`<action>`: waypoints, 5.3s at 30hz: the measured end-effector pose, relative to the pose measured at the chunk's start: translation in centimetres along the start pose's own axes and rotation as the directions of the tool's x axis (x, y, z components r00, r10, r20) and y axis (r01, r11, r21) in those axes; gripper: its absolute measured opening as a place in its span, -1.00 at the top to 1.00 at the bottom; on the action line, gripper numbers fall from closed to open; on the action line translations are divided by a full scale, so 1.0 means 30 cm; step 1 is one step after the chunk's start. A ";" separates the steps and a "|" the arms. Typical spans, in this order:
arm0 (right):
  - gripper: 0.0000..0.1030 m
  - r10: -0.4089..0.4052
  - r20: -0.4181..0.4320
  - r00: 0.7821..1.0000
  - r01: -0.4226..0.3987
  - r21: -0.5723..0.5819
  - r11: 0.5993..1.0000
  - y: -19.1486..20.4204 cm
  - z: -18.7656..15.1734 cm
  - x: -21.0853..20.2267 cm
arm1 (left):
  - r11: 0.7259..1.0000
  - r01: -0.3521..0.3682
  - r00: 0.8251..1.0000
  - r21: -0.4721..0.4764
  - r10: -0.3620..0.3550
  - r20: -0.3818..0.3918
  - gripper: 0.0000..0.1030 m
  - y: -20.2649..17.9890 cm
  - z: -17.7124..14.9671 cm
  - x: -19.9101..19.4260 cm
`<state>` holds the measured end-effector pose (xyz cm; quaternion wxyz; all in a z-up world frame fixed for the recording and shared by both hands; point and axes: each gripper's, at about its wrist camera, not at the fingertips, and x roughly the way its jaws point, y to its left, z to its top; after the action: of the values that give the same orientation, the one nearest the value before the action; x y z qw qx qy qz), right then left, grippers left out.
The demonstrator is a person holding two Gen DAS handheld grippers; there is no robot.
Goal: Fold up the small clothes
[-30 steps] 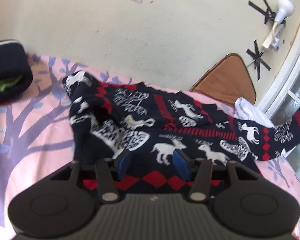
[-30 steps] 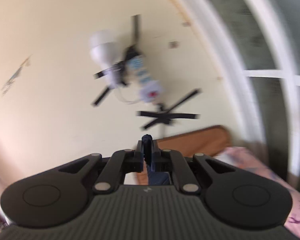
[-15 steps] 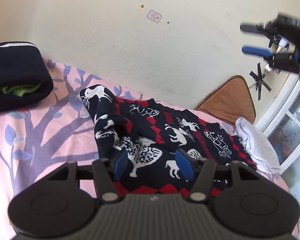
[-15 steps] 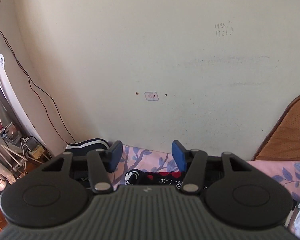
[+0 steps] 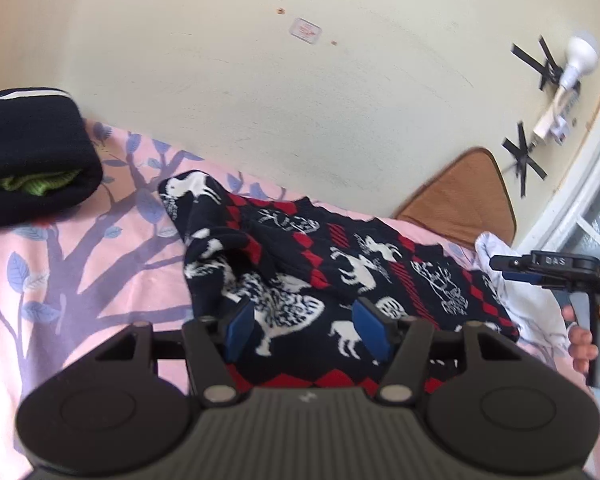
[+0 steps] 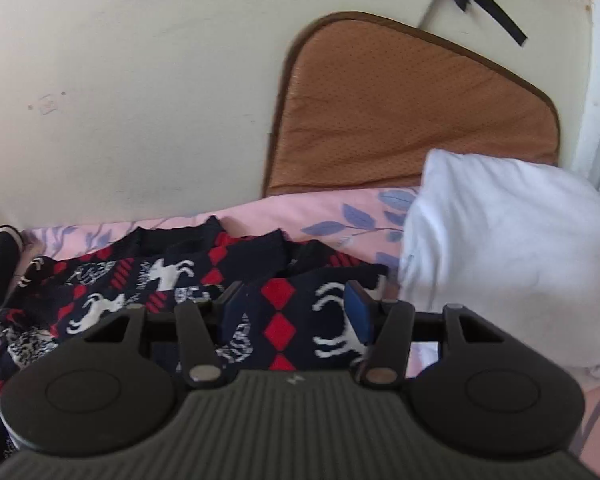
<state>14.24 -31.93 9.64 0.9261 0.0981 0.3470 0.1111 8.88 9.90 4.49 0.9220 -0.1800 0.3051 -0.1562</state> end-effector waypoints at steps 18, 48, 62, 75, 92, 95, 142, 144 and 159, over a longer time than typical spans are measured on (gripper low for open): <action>0.35 0.168 -0.193 0.967 -0.245 -0.501 0.830 0.761 -0.107 0.344 | 0.964 0.023 0.998 -0.266 -0.007 0.061 -0.12 0.196 0.075 -0.083; 0.77 0.207 0.128 0.970 -0.214 0.050 0.976 0.482 -0.012 0.054 | 0.958 0.018 0.997 -0.286 0.005 0.079 -0.21 0.184 0.080 -0.113; 0.01 0.074 0.116 0.990 -0.084 0.078 0.993 0.230 -0.147 -0.050 | 1.000 0.012 1.000 0.000 -0.012 -0.016 -0.29 -0.007 0.014 -0.015; 0.41 0.397 -0.148 0.906 -0.409 -0.063 0.910 0.583 -0.169 0.261 | 0.991 -0.028 1.000 -0.133 0.027 -0.006 -0.29 0.103 0.051 -0.019; 0.28 0.288 0.089 0.954 -0.301 0.276 0.913 -0.099 -0.375 -0.252 | 0.995 -0.088 0.995 -0.048 0.085 -0.055 -0.31 0.075 0.004 0.053; 0.28 0.245 0.066 0.967 -0.254 0.249 0.935 -0.124 -0.458 -0.308 | 0.993 -0.103 0.994 -0.057 0.101 -0.044 -0.31 0.078 0.001 0.047; 0.83 0.471 0.078 0.878 -0.478 0.131 0.869 -0.116 -0.628 -0.688 | 0.996 0.055 0.994 -0.075 -0.062 -0.093 0.81 -0.015 -0.174 -0.624; 0.83 0.453 0.140 0.881 -0.470 0.140 0.871 -0.153 -0.529 -0.651 | 0.995 0.074 0.996 -0.067 -0.077 -0.047 0.80 -0.017 -0.084 -0.562; -0.14 0.244 0.005 0.970 -0.240 0.188 0.952 -0.208 -0.531 -0.417 | 0.991 -0.075 0.987 -0.113 0.058 -0.150 -0.32 0.057 -0.074 -0.222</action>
<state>-4.67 -39.64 4.01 0.8890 0.2256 0.3495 0.1915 2.72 13.52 5.48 0.8896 -0.2123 0.3863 -0.1196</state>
